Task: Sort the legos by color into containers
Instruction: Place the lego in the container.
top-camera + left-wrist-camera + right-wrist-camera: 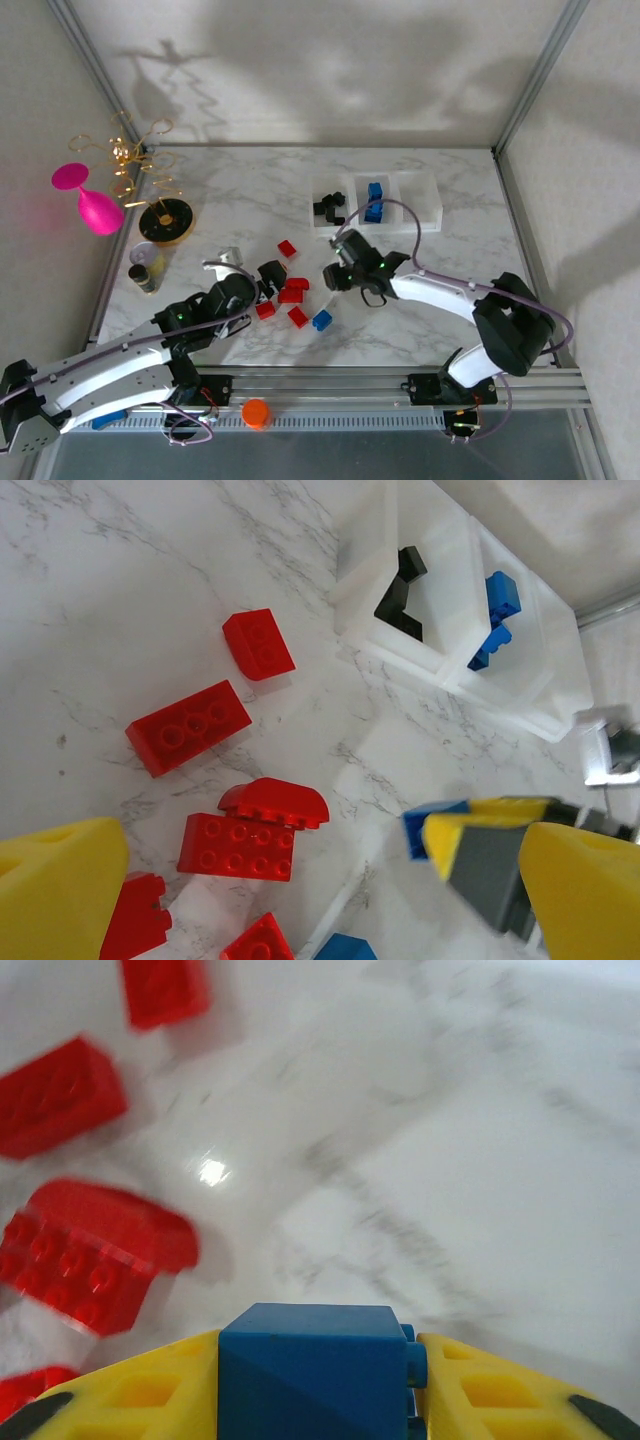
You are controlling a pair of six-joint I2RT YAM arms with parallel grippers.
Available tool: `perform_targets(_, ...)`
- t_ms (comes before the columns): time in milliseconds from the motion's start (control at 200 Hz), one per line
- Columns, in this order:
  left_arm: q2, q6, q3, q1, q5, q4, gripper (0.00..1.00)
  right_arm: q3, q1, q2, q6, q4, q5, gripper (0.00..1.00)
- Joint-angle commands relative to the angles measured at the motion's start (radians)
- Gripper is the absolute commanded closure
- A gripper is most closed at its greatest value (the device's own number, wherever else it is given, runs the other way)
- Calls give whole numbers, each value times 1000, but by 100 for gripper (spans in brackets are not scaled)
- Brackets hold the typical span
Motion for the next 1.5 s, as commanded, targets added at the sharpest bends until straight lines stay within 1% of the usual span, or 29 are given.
perform_targets(0,40,20,53,6,5,48,1,59,-94,-40,17,-54,29,63)
perform_targets(35,56,25,63,7,11,57,0,75,-119,-44,14,-59,38,63)
perform_targets(70,72,31,73,7,18,69,0,90,-167,-43,8,-62,53,64)
perform_targets(160,107,46,92,7,36,102,1,144,-231,-18,0,-72,116,65)
perform_targets(255,142,58,110,7,45,128,0,192,-287,33,-6,-55,180,65)
perform_targets(335,172,68,131,8,50,138,0,233,-333,86,-12,-25,201,67)
perform_targets(426,203,76,153,8,58,150,0,296,-362,148,-31,-3,212,68)
perform_targets(556,240,89,184,8,75,173,0,421,-387,254,-66,-4,228,68)
perform_targets(851,301,104,221,8,85,188,0,610,-404,448,-104,1,184,66)
perform_targets(971,310,109,229,10,85,189,0,655,-402,497,-117,9,142,64)
perform_targets(1041,314,112,234,10,87,188,0,668,-403,517,-118,5,138,60)
perform_targets(1146,322,116,239,10,90,190,0,676,-403,527,-118,-6,139,52)
perform_targets(1242,329,119,242,11,93,193,0,667,-401,505,-122,-2,106,44)
perform_targets(1382,341,119,251,11,114,207,0,661,-398,462,-123,-21,100,40)
perform_targets(1492,336,115,250,11,121,212,0,619,-391,394,-109,-20,83,38)
